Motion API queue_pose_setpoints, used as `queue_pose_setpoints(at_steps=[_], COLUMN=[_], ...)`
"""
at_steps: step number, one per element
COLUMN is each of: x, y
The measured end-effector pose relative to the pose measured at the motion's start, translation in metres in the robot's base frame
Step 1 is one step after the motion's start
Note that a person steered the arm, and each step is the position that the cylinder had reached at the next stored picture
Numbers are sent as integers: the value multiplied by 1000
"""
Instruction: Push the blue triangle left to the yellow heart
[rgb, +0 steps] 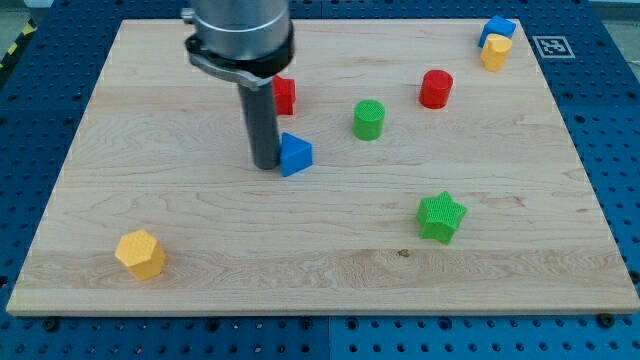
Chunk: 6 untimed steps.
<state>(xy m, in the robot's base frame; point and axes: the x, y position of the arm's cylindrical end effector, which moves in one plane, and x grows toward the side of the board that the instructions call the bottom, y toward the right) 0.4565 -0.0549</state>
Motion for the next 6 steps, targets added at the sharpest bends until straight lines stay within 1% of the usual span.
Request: queue_pose_setpoints(at_steps=[1,3,5,6], x=[4,-8,-6,-10], y=[34,72,163,196])
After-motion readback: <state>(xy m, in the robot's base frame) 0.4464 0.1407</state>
